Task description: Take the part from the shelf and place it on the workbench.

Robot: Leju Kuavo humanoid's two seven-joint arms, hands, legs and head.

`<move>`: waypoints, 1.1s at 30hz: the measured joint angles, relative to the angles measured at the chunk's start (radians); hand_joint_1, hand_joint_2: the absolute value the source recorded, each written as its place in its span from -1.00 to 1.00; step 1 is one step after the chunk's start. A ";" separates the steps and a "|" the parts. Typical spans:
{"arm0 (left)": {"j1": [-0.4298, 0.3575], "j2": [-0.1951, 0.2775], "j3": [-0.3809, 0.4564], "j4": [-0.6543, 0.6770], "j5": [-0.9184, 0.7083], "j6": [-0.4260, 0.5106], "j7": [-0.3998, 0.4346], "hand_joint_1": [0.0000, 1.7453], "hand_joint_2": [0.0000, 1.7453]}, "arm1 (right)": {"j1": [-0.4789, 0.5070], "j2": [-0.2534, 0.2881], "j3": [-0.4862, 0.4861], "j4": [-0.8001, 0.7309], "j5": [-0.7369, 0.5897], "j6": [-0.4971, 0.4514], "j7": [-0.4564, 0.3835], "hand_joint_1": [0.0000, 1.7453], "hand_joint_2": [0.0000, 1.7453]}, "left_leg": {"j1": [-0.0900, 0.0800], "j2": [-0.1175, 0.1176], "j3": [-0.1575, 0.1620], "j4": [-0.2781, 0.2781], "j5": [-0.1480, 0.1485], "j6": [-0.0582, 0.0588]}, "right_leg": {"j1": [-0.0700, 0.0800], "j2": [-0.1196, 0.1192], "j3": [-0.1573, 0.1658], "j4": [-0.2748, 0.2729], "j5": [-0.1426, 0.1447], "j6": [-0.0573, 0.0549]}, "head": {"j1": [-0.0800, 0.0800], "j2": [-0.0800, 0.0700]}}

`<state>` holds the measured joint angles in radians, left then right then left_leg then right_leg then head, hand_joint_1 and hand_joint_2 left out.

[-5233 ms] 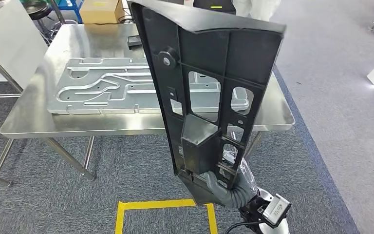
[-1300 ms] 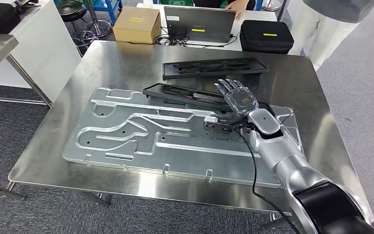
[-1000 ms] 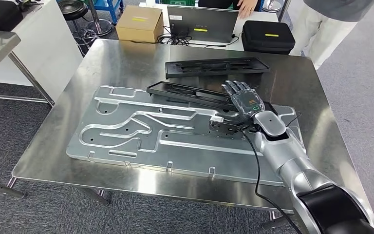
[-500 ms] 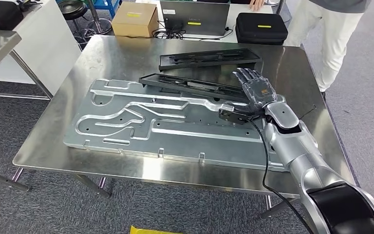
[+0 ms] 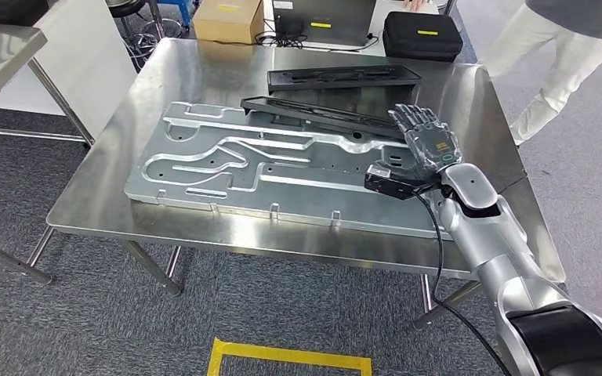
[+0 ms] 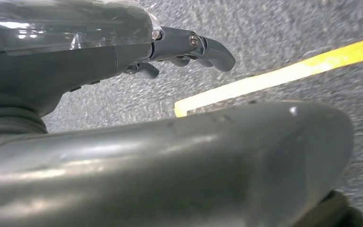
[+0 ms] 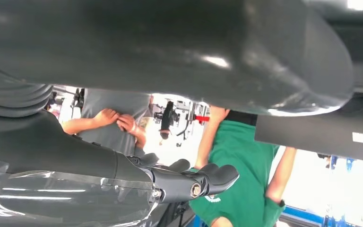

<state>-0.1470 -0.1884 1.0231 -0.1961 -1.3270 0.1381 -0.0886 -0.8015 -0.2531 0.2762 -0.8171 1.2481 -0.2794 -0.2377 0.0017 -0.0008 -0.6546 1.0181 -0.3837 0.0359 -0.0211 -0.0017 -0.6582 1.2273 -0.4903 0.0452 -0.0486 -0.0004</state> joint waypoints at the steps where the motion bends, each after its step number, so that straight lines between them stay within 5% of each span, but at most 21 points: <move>1: 0.000 0.000 0.000 0.000 0.001 0.000 0.000 -1.00 -1.00 | 0.000 -0.001 -0.002 -0.008 -0.002 0.000 0.000 -1.00 -1.00 | -0.001 -0.001 -0.013 0.004 0.009 -0.004 | 0.002 0.000 0.055 -0.071 0.003 -0.004 | 0.000 0.000; 3: 0.000 0.000 0.000 0.000 0.002 0.000 0.000 -1.00 -1.00 | 0.001 -0.004 -0.009 -0.026 -0.007 -0.002 -0.002 -1.00 -1.00 | -0.002 -0.001 -0.025 0.006 0.026 -0.014 | 0.007 0.001 0.130 -0.184 -0.015 -0.015 | 0.000 0.000; 4: 0.000 -0.001 0.000 0.000 0.002 0.001 0.000 -1.00 -1.00 | 0.003 -0.007 -0.012 -0.032 -0.010 -0.004 -0.004 -1.00 -1.00 | -0.002 -0.002 -0.027 0.004 0.036 -0.020 | 0.011 0.002 0.143 -0.210 -0.025 -0.021 | 0.000 0.000; 7: 0.003 -0.001 0.000 0.000 0.005 0.002 0.000 -1.00 -1.00 | 0.011 -0.014 -0.019 -0.040 -0.015 -0.010 -0.008 -1.00 -1.00 | 0.001 -0.004 -0.036 0.009 0.031 -0.039 | 0.010 -0.003 0.129 -0.221 0.001 -0.042 | 0.000 0.000; 11: 0.004 0.000 0.000 0.000 0.002 0.001 0.000 -1.00 -1.00 | 0.035 -0.016 -0.025 -0.059 -0.020 -0.012 -0.007 -1.00 -1.00 | 0.007 -0.003 -0.089 0.215 -0.154 -0.056 | 0.008 -0.006 0.075 -0.224 0.052 -0.058 | 0.000 0.000; 12: 0.003 0.000 0.000 0.000 0.000 0.001 0.001 -1.00 -1.00 | 0.048 -0.017 -0.030 -0.068 -0.022 -0.012 -0.004 -1.00 -1.00 | 0.007 -0.003 -0.092 0.269 -0.168 -0.058 | 0.009 -0.006 0.058 -0.224 0.065 -0.057 | 0.000 0.000; 14: 0.003 0.000 0.000 0.000 -0.003 0.000 0.003 -1.00 -1.00 | 0.078 -0.022 -0.042 -0.093 -0.024 -0.011 0.000 -1.00 -1.00 | 0.008 -0.003 -0.056 0.290 -0.129 -0.057 | 0.010 -0.008 0.025 -0.222 0.090 -0.053 | -0.001 0.000; 16: 0.000 0.000 0.000 0.000 -0.005 0.000 0.005 -1.00 -1.00 | 0.105 -0.030 -0.057 -0.123 -0.024 -0.012 0.002 -1.00 -1.00 | 0.007 -0.004 0.046 0.182 -0.099 -0.049 | 0.010 -0.009 -0.005 -0.218 0.113 -0.047 | -0.001 0.000; 18: -0.003 0.000 -0.001 0.000 -0.007 0.000 0.005 -1.00 -1.00 | 0.121 -0.039 -0.072 -0.151 -0.025 -0.011 0.002 -1.00 -1.00 | 0.002 -0.005 0.148 0.038 -0.126 -0.037 | 0.011 -0.010 -0.021 -0.217 0.134 -0.038 | -0.001 0.000; 19: -0.004 0.001 -0.001 0.000 -0.008 0.000 0.005 -1.00 -1.00 | 0.128 -0.043 -0.079 -0.162 -0.025 -0.011 0.002 -1.00 -1.00 | -0.001 -0.006 0.171 -0.003 -0.140 -0.030 | 0.010 -0.011 -0.023 -0.220 0.145 -0.032 | -0.001 0.000; 21: -0.005 0.001 -0.001 0.000 -0.011 0.000 0.007 -1.00 -1.00 | 0.145 -0.048 -0.092 -0.182 -0.026 -0.010 0.003 -1.00 -1.00 | -0.003 -0.004 0.166 -0.022 -0.127 -0.014 | 0.008 -0.011 -0.026 -0.230 0.166 -0.019 | -0.001 0.000; 22: -0.005 0.000 -0.001 0.000 -0.011 0.000 0.008 -1.00 -1.00 | 0.157 -0.050 -0.098 -0.193 -0.025 -0.009 0.003 -1.00 -1.00 | -0.002 -0.002 0.159 -0.027 -0.114 -0.005 | 0.007 -0.009 -0.031 -0.227 0.157 -0.014 | -0.001 0.000; 24: -0.005 0.000 -0.001 0.000 -0.012 0.000 0.008 -1.00 -1.00 | 0.180 -0.054 -0.110 -0.215 -0.024 -0.009 0.006 -1.00 -1.00 | 0.001 0.002 0.136 -0.034 -0.084 0.010 | 0.004 -0.005 -0.053 -0.168 0.077 -0.006 | -0.001 0.000; 26: -0.005 0.000 -0.002 0.000 -0.013 0.000 0.008 -1.00 -1.00 | 0.194 -0.057 -0.118 -0.232 -0.023 -0.009 0.008 -1.00 -1.00 | -0.001 0.003 0.102 -0.033 -0.057 0.015 | 0.003 -0.003 -0.083 -0.038 -0.029 -0.001 | -0.001 0.000; 27: -0.005 0.000 -0.002 0.000 -0.013 0.000 0.008 -1.00 -1.00 | 0.199 -0.057 -0.121 -0.238 -0.023 -0.009 0.009 -1.00 -1.00 | -0.002 0.003 0.084 -0.031 -0.045 0.015 | 0.003 -0.003 -0.090 0.024 -0.051 0.002 | -0.001 0.000; 29: -0.005 0.000 -0.002 0.000 -0.013 0.000 0.008 -1.00 -1.00 | 0.211 -0.058 -0.124 -0.247 -0.022 -0.009 0.009 -1.00 -1.00 | -0.002 0.004 0.047 -0.024 -0.022 0.013 | 0.002 -0.003 -0.066 0.071 -0.021 0.003 | -0.001 0.000; 30: -0.005 0.000 -0.002 0.000 -0.013 0.000 0.008 -1.00 -1.00 | 0.216 -0.058 -0.126 -0.252 -0.022 -0.008 0.010 -1.00 -1.00 | -0.002 0.004 0.030 -0.020 -0.012 0.010 | 0.001 -0.003 -0.028 0.043 0.008 0.002 | -0.001 0.000; 31: -0.005 0.000 -0.002 0.000 -0.012 0.000 0.008 -1.00 -1.00 | 0.220 -0.058 -0.129 -0.261 -0.020 -0.008 0.012 -1.00 -1.00 | -0.002 0.004 0.015 -0.014 -0.003 0.007 | 0.001 -0.003 0.026 -0.016 0.020 -0.001 | -0.001 0.000; 33: -0.005 0.000 -0.002 0.000 -0.011 0.000 0.008 -1.00 -1.00 | 0.232 -0.059 -0.139 -0.289 -0.015 -0.008 0.016 -1.00 -1.00 | -0.005 0.003 -0.006 -0.004 0.014 -0.002 | 0.005 -0.003 0.136 -0.165 -0.007 -0.009 | -0.001 0.000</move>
<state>-0.1519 -0.1889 1.0209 -0.1965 -1.3381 0.1379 -0.0809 -0.5697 -0.3122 0.1374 -1.1061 1.2335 -0.2879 -0.2218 -0.0031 0.0021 -0.6602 1.0143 -0.3699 0.0342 -0.0160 -0.0045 -0.5227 1.0622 -0.4977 0.0358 -0.0495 -0.0004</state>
